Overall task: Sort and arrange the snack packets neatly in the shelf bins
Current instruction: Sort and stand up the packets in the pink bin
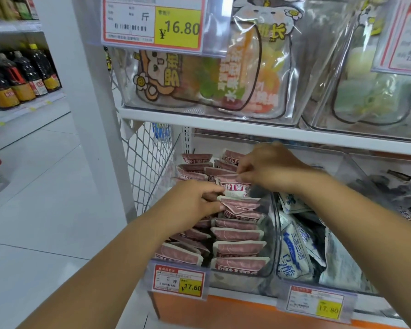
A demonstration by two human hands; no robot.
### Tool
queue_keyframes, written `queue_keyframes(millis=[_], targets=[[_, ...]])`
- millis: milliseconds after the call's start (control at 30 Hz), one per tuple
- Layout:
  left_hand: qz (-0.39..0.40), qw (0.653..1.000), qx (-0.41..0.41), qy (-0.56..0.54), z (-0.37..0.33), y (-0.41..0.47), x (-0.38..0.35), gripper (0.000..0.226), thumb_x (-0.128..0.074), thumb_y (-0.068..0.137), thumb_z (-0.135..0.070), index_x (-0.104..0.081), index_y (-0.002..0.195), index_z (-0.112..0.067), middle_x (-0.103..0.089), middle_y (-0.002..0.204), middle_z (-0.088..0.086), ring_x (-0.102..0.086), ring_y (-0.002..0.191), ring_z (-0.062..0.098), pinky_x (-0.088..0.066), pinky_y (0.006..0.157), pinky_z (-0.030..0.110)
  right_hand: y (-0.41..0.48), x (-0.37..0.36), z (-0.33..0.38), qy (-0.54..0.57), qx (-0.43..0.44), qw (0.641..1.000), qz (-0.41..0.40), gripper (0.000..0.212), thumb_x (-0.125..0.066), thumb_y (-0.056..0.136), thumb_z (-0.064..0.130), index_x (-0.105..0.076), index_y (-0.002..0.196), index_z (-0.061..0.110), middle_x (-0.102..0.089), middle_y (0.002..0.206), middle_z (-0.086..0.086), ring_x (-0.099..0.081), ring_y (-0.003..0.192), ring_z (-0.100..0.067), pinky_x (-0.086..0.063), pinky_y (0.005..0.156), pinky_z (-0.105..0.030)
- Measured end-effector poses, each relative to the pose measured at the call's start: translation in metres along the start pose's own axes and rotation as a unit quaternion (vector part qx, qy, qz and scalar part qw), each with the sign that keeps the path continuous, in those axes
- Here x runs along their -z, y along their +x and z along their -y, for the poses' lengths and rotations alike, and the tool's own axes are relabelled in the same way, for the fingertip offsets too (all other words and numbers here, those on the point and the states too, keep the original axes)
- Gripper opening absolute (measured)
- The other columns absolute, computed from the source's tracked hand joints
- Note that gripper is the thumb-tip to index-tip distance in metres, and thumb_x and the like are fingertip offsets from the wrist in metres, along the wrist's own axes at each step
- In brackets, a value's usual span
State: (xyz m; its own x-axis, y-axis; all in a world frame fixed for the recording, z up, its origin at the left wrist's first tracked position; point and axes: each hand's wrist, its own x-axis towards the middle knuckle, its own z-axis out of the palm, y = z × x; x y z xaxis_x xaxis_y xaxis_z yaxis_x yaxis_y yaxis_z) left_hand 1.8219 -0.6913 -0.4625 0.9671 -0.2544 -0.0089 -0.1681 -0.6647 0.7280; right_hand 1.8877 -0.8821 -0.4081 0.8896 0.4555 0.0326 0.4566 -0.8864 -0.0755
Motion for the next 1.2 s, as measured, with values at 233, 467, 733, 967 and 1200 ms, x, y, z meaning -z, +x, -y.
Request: queue_keyframes(millis=[233, 467, 733, 967, 1200], targets=[[-0.078, 0.997, 0.019, -0.004, -0.004, 0.005, 0.014, 0.036, -0.072, 0.083, -0.034, -0.066, 0.118, -0.03, -0.069, 0.094, -0.012, -0.064, 0.084, 0.006, -0.05, 0.077, 0.02, -0.007, 0.009, -0.003, 0.022, -0.015, 0.991, 0.128, 0.03, -0.071, 0.081, 0.044, -0.064, 0.11, 0.041, -0.06, 0.098, 0.022, -0.057, 0.094, -0.006, -0.037, 0.091, -0.027], [-0.149, 0.953, -0.045, 0.261, -0.001, 0.026, -0.005, 0.025, -0.066, 0.088, -0.028, -0.071, 0.112, -0.027, -0.068, 0.106, -0.001, -0.059, 0.097, 0.017, -0.048, 0.085, 0.029, -0.001, 0.001, 0.001, -0.034, 0.0, 0.99, 0.136, 0.031, -0.069, 0.082, 0.046, -0.065, 0.112, 0.041, -0.058, 0.1, 0.02, -0.052, 0.088, -0.003, -0.03, 0.101, -0.033], [-0.221, 0.965, -0.008, 0.141, 0.01, 0.045, -0.008, 0.017, -0.067, 0.085, -0.024, -0.076, 0.099, -0.026, -0.071, 0.101, -0.004, -0.054, 0.076, 0.008, -0.036, 0.064, 0.018, 0.003, -0.009, -0.009, 0.037, -0.014, 0.999, 0.015, 0.014, -0.059, 0.091, 0.042, -0.068, 0.092, 0.031, -0.062, 0.09, 0.018, -0.056, 0.089, -0.009, -0.036, 0.077, -0.027], [-0.196, 0.977, 0.011, 0.083, 0.005, 0.053, -0.008, 0.018, -0.069, 0.084, -0.035, -0.075, 0.101, -0.032, -0.072, 0.105, -0.008, -0.064, 0.091, 0.012, -0.052, 0.076, 0.026, -0.007, -0.002, -0.001, -0.098, 0.088, 0.991, 0.037, 0.02, -0.062, 0.088, 0.045, -0.071, 0.096, 0.029, -0.064, 0.088, 0.012, -0.057, 0.085, -0.009, -0.031, 0.084, -0.026], [-0.158, 0.987, -0.005, 0.04, 0.006, 0.046, -0.005, 0.015, -0.069, 0.086, -0.028, -0.076, 0.1, -0.03, -0.072, 0.106, -0.011, -0.063, 0.096, 0.008, -0.048, 0.082, 0.021, 0.008, 0.008, -0.014, 0.037, 0.026, 0.999, 0.015, 0.015, -0.064, 0.086, 0.042, -0.064, 0.101, 0.038, -0.057, 0.094, 0.018, -0.055, 0.096, -0.009, -0.043, 0.08, -0.03]])
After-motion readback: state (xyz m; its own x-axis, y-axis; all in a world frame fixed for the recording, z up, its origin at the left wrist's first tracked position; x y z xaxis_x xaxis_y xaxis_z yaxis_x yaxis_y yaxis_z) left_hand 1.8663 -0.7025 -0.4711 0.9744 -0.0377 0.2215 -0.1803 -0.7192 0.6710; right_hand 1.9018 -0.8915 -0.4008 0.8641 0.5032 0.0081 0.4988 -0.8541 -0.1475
